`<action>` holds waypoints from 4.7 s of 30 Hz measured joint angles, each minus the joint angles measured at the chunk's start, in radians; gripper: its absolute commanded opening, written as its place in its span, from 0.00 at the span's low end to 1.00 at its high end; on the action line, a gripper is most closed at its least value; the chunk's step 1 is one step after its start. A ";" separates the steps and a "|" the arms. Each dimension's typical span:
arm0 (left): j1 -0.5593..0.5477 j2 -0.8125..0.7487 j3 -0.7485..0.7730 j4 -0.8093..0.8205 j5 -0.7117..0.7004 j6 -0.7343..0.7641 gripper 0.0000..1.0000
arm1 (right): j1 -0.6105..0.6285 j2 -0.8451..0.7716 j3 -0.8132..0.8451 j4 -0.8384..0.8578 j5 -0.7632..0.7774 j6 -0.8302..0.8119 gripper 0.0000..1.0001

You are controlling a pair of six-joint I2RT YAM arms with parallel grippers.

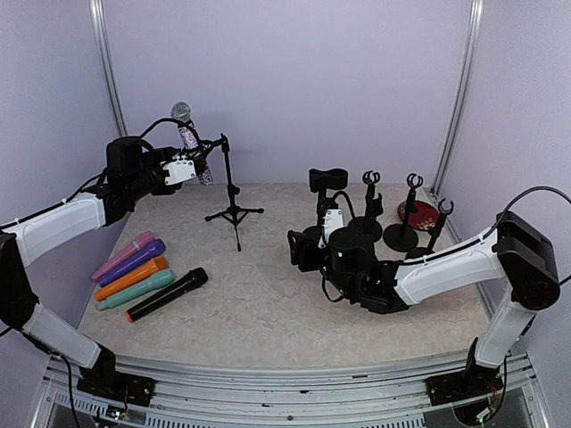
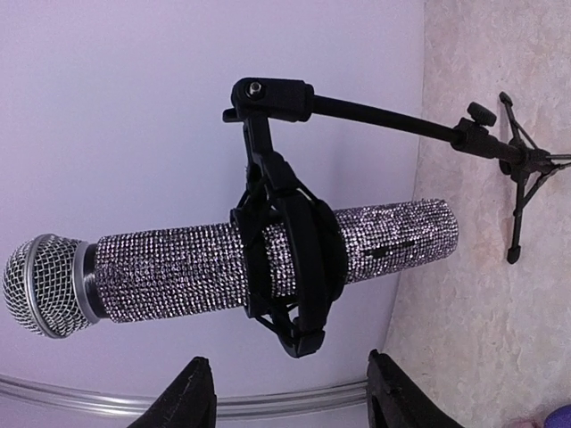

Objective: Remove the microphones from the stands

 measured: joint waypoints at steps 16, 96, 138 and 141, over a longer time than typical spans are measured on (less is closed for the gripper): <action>-0.052 0.125 0.012 0.140 -0.103 0.149 0.25 | 0.021 -0.083 0.000 -0.023 -0.006 0.000 0.58; -0.064 -0.142 0.266 -0.731 0.731 -1.004 0.98 | -0.050 0.154 0.429 -0.441 -0.283 -0.250 0.58; -0.172 -0.032 0.490 -0.713 0.641 -1.130 0.28 | -0.077 0.216 0.486 -0.366 -0.418 -0.336 0.00; -0.172 -0.044 0.511 -0.712 0.644 -1.132 0.27 | -0.077 0.216 0.481 -0.361 -0.416 -0.339 0.00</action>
